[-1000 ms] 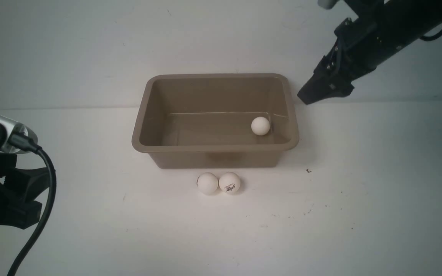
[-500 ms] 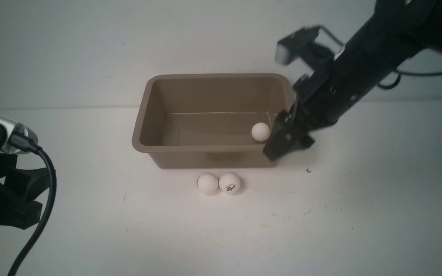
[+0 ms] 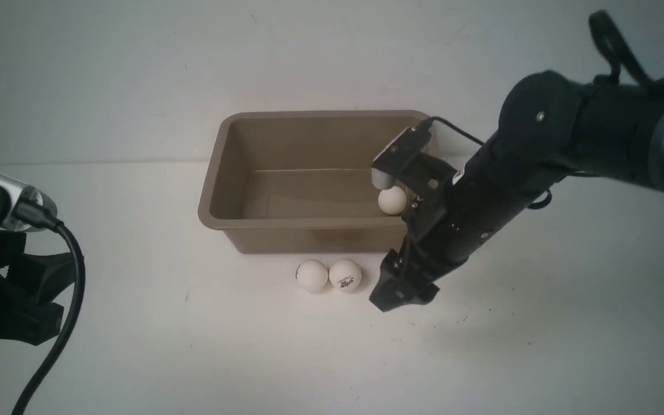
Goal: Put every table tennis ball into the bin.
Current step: Use the right arm to clamp the table tennis ball closest to it
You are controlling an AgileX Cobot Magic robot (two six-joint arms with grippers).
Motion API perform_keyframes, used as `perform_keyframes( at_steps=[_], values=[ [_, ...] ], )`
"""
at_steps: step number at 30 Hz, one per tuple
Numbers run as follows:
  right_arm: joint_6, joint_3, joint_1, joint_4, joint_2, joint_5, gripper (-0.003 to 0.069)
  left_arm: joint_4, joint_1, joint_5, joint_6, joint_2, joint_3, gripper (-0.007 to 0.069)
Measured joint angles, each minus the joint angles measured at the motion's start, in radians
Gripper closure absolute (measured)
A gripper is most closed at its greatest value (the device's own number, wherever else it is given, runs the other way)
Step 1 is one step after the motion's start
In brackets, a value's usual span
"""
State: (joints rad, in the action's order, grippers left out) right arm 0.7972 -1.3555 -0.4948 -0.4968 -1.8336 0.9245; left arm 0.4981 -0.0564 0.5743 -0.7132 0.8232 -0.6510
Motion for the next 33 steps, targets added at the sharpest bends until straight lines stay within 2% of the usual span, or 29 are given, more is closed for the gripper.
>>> perform_keyframes(
  at_steps=[4,14,25,33],
  values=[
    [0.007,0.022,-0.008,-0.029,-0.010,-0.133,0.0144,0.000,0.000,0.001,0.000,0.000,0.000,0.0220],
    [0.012,0.029,-0.011,-0.144,-0.048,-0.173,0.0144,0.000,0.000,0.001,0.000,0.000,0.000,0.0220],
    [0.007,0.036,-0.026,-0.108,-0.023,-0.206,0.0144,0.000,0.000,0.000,0.000,0.000,0.000,0.0220],
    [-0.012,0.037,-0.026,-0.041,0.192,-0.206,0.0144,0.000,0.000,0.000,0.000,0.000,0.000,0.0220]
  ],
)
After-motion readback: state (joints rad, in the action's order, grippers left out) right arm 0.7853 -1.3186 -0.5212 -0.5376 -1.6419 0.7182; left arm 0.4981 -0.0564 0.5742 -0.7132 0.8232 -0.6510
